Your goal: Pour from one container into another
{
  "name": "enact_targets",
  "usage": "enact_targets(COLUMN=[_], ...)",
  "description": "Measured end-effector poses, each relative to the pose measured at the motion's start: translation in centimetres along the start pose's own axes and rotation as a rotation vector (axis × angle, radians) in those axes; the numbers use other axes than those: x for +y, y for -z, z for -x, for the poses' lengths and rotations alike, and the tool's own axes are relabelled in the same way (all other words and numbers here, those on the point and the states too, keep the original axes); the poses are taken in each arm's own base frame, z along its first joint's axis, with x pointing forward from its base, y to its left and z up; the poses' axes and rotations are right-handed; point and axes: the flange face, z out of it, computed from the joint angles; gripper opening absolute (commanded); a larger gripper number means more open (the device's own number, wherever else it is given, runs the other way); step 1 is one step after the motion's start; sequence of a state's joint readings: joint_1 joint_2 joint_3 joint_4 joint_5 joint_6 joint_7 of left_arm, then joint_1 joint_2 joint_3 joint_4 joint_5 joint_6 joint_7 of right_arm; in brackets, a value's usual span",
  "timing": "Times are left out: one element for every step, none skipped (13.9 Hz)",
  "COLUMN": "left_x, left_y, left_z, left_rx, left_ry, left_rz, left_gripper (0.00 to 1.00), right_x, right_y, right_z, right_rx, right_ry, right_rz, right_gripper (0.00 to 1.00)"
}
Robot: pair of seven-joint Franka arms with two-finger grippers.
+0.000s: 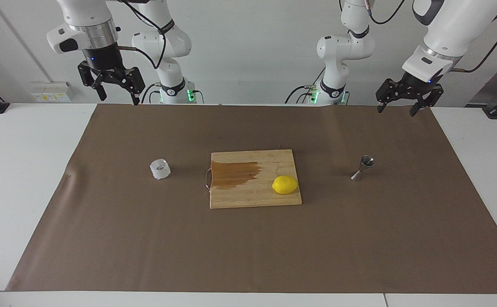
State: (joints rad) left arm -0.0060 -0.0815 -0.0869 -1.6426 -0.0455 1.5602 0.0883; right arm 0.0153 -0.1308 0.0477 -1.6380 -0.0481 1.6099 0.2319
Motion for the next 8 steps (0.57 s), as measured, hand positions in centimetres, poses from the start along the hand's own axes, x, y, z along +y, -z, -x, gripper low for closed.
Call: enact_targets(left_x=[0.19,0.28,0.28,0.22,0.12,0.03,-0.04,-0.18], left_y=[-0.04,-0.07,-0.09,-0.08,-0.07,-0.08,-0.19,-0.40], left_z=[-0.01,-0.02,-0.01,-0.01,0.00,0.02,0.14,0.44], left_rx=[-0.001,-0.002,-0.002,-0.002,-0.002,-0.003,-0.013,-0.035], left_ry=[-0.003,-0.005,-0.006,-0.005,-0.004,-0.002,-0.001,0.001], left_rz=[0.000,0.000,0.000,0.000,0.000,0.000,0.000,-0.005], left_gripper=[1.00,1.00,1.00,1.00,1.00,1.00,1.00,1.00], right_x=[0.00,0.00,0.00,0.00,0.00,0.00,0.00,0.00], right_y=[0.00,0.00,0.00,0.00,0.00,0.00,0.00,0.00], right_z=[0.00,0.00,0.00,0.00,0.00,0.00,0.00,0.00], right_rx=[0.000,0.000,0.000,0.000,0.000,0.000,0.000,0.000], right_ry=[0.000,0.000,0.000,0.000,0.000,0.000,0.000,0.000], right_rz=[0.000,0.000,0.000,0.000,0.000,0.000,0.000,0.000], right_gripper=[1.00,1.00,1.00,1.00,1.00,1.00,1.00,1.00])
